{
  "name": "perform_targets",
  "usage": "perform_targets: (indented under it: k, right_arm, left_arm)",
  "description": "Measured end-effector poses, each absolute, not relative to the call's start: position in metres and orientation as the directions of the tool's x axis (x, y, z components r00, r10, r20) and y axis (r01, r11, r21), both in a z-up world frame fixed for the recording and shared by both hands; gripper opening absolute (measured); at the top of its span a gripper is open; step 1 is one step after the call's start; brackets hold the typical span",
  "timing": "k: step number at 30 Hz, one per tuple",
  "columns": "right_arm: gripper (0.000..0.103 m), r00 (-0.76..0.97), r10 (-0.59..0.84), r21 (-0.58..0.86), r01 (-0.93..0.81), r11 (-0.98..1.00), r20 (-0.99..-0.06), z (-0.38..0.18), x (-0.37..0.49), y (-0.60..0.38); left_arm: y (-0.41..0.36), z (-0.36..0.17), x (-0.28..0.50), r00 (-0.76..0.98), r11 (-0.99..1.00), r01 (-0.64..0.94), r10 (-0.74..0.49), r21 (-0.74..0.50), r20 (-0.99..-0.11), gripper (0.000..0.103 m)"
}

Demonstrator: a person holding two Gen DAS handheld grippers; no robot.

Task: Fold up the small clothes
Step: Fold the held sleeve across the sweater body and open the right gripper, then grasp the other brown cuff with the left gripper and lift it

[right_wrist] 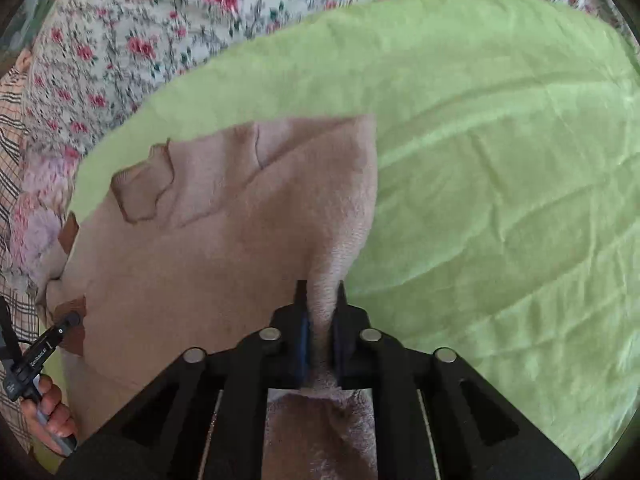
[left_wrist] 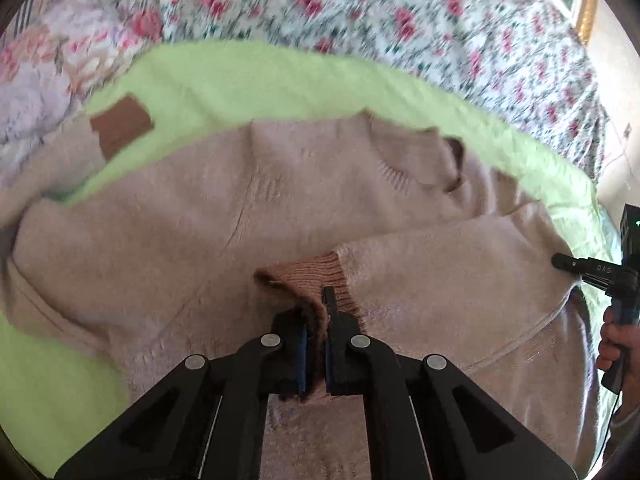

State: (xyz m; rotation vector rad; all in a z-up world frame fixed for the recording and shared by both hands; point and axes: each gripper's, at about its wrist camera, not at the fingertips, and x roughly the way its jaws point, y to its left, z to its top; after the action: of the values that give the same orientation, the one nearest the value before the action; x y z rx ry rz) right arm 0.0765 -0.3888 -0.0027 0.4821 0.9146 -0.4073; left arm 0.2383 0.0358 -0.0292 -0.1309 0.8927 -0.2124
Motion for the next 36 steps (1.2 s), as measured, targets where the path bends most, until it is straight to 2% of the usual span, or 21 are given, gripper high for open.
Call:
perform_targets:
  k: [2, 5, 7, 9, 10, 14, 17, 19, 21, 26, 28, 31, 32, 36]
  right_arm:
    - [0.009, 0.548, -0.164, 0.216, 0.563, 0.798, -0.82, -0.003, 0.069, -0.395]
    - [0.012, 0.5, -0.166, 0.191, 0.586, 0.787, -0.85, -0.015, 0.068, -0.396]
    - [0.024, 0.499, -0.214, 0.157, 0.6, 0.784, -0.84, -0.003, 0.062, -0.389]
    - [0.045, 0.54, -0.228, 0.172, 0.591, 0.788, -0.811, 0.012, 0.05, -0.377]
    - [0.051, 0.567, -0.217, 0.194, 0.576, 0.794, -0.795, 0.017, 0.043, -0.369]
    - [0.052, 0.619, -0.132, 0.263, 0.505, 0.822, -0.775, 0.024, 0.034, -0.336]
    - [0.052, 0.629, -0.053, 0.313, 0.456, 0.833, -0.776, 0.019, 0.033, -0.311]
    - [0.052, 0.623, -0.009, 0.332, 0.43, 0.84, -0.782, 0.013, 0.032, -0.295]
    - [0.052, 0.616, 0.02, 0.346, 0.416, 0.841, -0.788, 0.007, 0.033, -0.283]
    - [0.052, 0.601, 0.082, 0.367, 0.368, 0.854, -0.795, -0.006, 0.031, -0.257]
    - [0.052, 0.581, 0.092, 0.364, 0.372, 0.854, -0.809, -0.014, 0.031, -0.251]
    - [0.053, 0.575, 0.1, 0.371, 0.376, 0.849, -0.812, -0.018, 0.032, -0.246]
    - [0.052, 0.573, 0.098, 0.367, 0.376, 0.851, -0.813, -0.019, 0.032, -0.244]
    - [0.052, 0.564, 0.105, 0.368, 0.376, 0.85, -0.819, -0.02, 0.03, -0.241]
  left_arm:
    - [0.034, -0.024, 0.24, 0.628, 0.975, 0.124, -0.221, -0.184, -0.747, 0.004]
    - [0.032, -0.046, 0.252, 0.564, 0.981, 0.111, -0.192, -0.157, -0.803, 0.005]
    - [0.038, -0.053, 0.25, 0.545, 0.975, 0.113, -0.221, -0.19, -0.809, 0.006]
    - [0.05, -0.047, 0.242, 0.552, 0.967, 0.104, -0.251, -0.232, -0.796, 0.011]
    - [0.055, -0.045, 0.238, 0.554, 0.966, 0.099, -0.252, -0.238, -0.793, 0.011]
    - [0.07, -0.04, 0.221, 0.564, 0.977, 0.095, -0.212, -0.193, -0.798, 0.011]
    - [0.079, -0.032, 0.212, 0.571, 0.983, 0.109, -0.183, -0.148, -0.8, 0.034]
    - [0.083, -0.027, 0.211, 0.586, 0.988, 0.11, -0.155, -0.111, -0.796, 0.041]
    - [0.092, -0.02, 0.212, 0.593, 0.991, 0.102, -0.126, -0.081, -0.795, 0.052]
    - [0.107, -0.005, 0.238, 0.625, 0.995, 0.079, -0.008, 0.053, -0.78, 0.055]
    - [0.115, 0.002, 0.262, 0.637, 0.989, 0.066, 0.062, 0.134, -0.769, 0.06]
    - [0.137, 0.006, 0.304, 0.625, 0.979, 0.028, 0.141, 0.203, -0.768, 0.078]
    - [0.146, 0.005, 0.316, 0.614, 0.976, 0.01, 0.165, 0.217, -0.772, 0.082]
    - [0.191, -0.01, 0.364, 0.521, 0.98, -0.064, 0.194, 0.188, -0.831, 0.082]
